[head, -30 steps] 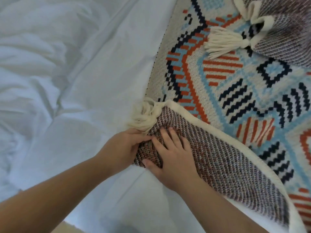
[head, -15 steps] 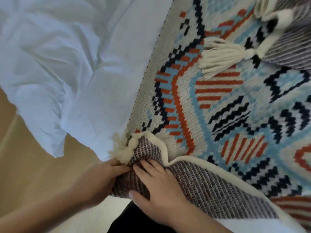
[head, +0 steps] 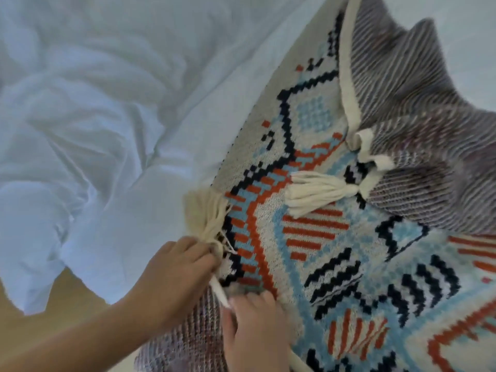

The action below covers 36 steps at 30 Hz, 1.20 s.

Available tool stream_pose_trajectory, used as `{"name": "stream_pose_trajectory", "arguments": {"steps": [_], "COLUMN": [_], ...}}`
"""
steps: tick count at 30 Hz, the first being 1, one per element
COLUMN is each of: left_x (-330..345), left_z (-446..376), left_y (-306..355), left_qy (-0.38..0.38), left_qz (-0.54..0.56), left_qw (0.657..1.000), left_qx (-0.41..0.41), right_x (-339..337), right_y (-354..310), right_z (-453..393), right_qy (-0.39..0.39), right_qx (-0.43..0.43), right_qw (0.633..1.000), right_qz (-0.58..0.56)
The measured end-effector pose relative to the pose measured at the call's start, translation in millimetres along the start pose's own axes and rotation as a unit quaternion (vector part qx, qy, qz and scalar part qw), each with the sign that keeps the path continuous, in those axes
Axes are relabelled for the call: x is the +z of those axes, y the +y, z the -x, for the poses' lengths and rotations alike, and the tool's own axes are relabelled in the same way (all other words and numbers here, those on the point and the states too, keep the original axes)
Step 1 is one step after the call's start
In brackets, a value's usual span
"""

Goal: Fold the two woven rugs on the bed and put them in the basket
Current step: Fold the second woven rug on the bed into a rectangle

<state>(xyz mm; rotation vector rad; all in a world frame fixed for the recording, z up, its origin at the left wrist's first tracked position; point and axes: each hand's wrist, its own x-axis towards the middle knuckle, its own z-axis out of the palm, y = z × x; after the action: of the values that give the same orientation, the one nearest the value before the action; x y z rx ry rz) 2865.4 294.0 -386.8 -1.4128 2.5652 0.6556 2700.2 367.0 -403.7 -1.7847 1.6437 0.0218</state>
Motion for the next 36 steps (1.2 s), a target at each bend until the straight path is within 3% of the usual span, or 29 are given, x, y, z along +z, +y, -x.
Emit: {"name": "stream_pose_trajectory", "arguments": {"steps": [3,5,7,10,12,14,16,20,22,25,28,30,34,36], "left_x": [-15.2,-38.7,-70.0,-112.2,-128.0,-134.6,-125.8,-65.8,-46.5,-39.3,-35.6,-29.7,-22.6,-25.4], "left_z": [-15.4,-36.0,-71.9,-147.7,-203.3,-243.0,-259.8,-243.9,-231.5,-225.2,-204.6,-181.7,-148.6,-136.1], "left_y": [-14.8,-16.9,-15.0,-9.4,-3.2,7.0,13.8,3.7,0.0,3.8,0.6,-2.3,-6.4,-10.5], "left_qy": [0.017,0.075,0.169,0.284,0.331,0.301,0.208,0.071,0.069,0.131,0.166,0.149,0.077,0.064], "left_qz": [-0.009,-0.019,-0.024,-0.006,0.039,0.145,0.234,0.143,0.140,0.221,0.125,0.105,0.278,0.291], "left_qw": [1.000,0.996,0.984,0.956,0.939,0.940,0.949,0.986,0.985,0.957,0.947,0.940,0.917,0.918], "left_qx": [0.013,0.037,0.058,0.073,0.080,0.068,0.028,-0.038,-0.067,-0.133,-0.243,-0.290,-0.274,-0.262], "right_x": [-11.1,-46.2,-89.3,-159.9,-196.7,-220.7,-230.8,-199.4,-181.3,-169.2,-165.1,-163.8,-155.3,-147.4], "right_y": [6.4,12.8,17.5,37.6,55.2,73.5,87.0,96.0,95.6,100.0,104.6,105.2,99.1,93.7], "right_z": [-23.0,-40.9,-70.1,-117.0,-150.6,-174.9,-189.2,-191.0,-189.8,-191.5,-191.1,-189.0,-182.1,-174.8], "right_qy": [0.003,0.028,0.133,0.218,0.258,0.272,0.249,0.161,0.136,0.114,0.105,0.098,0.095,0.066], "right_qx": [-0.008,0.004,0.014,-0.015,0.024,0.076,0.125,0.125,0.120,0.127,0.126,0.125,0.108,0.106], "right_qw": [0.999,0.998,0.988,0.974,0.965,0.959,0.960,0.979,0.981,0.980,0.983,0.986,0.988,0.990], "right_qz": [0.043,-0.056,-0.076,-0.056,-0.035,-0.032,-0.040,0.001,0.064,0.105,0.079,0.049,0.054,0.072]}}
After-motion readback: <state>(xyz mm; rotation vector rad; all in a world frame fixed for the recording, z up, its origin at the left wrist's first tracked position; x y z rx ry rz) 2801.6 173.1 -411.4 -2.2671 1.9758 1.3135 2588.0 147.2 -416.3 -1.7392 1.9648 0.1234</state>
